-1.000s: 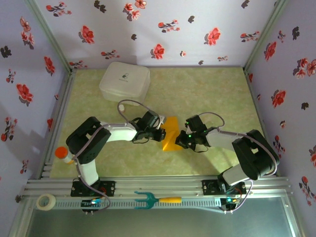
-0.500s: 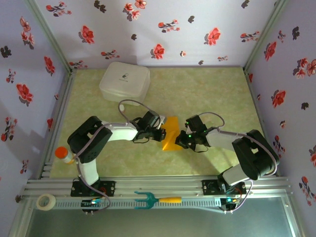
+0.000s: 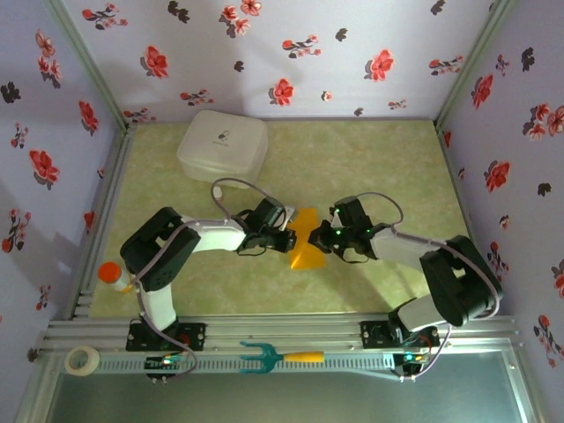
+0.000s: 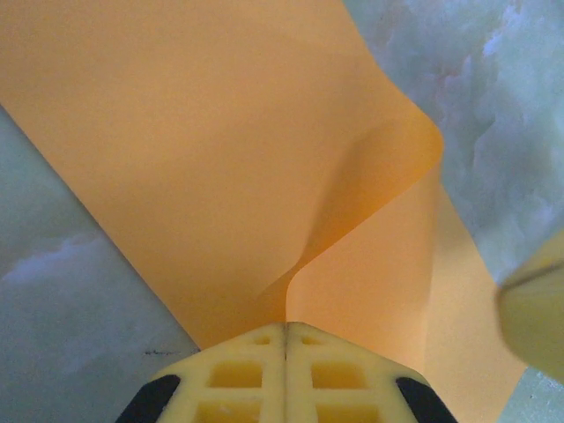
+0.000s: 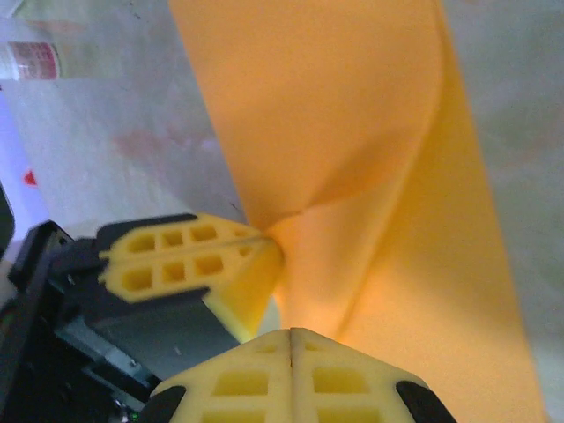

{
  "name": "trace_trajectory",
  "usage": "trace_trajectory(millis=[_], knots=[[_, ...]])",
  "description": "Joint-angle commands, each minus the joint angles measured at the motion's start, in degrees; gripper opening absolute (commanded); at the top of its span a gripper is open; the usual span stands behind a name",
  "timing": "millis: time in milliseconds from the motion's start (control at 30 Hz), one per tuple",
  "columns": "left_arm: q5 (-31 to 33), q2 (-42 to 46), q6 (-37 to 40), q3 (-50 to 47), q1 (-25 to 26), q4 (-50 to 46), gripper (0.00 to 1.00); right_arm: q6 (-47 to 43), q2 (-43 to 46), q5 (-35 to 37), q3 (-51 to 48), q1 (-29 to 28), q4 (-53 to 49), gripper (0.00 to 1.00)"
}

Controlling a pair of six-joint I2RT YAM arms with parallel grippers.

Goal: Fold a paper plane with a square sheet of paper (pick it up from the middle)
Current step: Fold the triangle a second time at the center of the table.

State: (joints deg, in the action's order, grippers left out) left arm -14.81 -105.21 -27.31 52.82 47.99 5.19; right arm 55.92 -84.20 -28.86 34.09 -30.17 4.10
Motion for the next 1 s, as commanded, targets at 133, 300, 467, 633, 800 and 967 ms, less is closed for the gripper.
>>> trace_trajectory(millis=[133, 300, 467, 633, 800, 967], knots=[[-0.67, -1.91, -0.75, -0.41, -0.34, -1.15, 0.05, 3.21, -4.7, -2.52, 3.73, -1.12, 5.26, 0.0], [-0.81, -2.09, -0.73, -0.37, -0.35, -1.15, 0.05, 2.51, -6.65, -2.7, 4.24, -1.38, 4.23, 0.0], [-0.82, -2.19, -0.63, -0.19, -0.35, -1.15, 0.05, 2.46, -8.46, -1.84, 2.59, -1.38, 4.81, 0.0], [-0.77, -2.27, -0.49, -0.26, -0.35, -1.32, 0.05, 2.52, -8.94, -0.75, 0.36, -1.2, 5.57, 0.0], [-0.96, -2.83, -0.27, -0.09, -0.34, -1.76, 0.05, 2.93, -9.9, 0.42, -1.87, -0.77, 7.07, 0.0], [-1.17, -3.31, -0.2, 0.09, -0.35, -2.39, 0.05, 3.84, -8.37, 0.48, -1.89, -0.6, 7.47, 0.01]])
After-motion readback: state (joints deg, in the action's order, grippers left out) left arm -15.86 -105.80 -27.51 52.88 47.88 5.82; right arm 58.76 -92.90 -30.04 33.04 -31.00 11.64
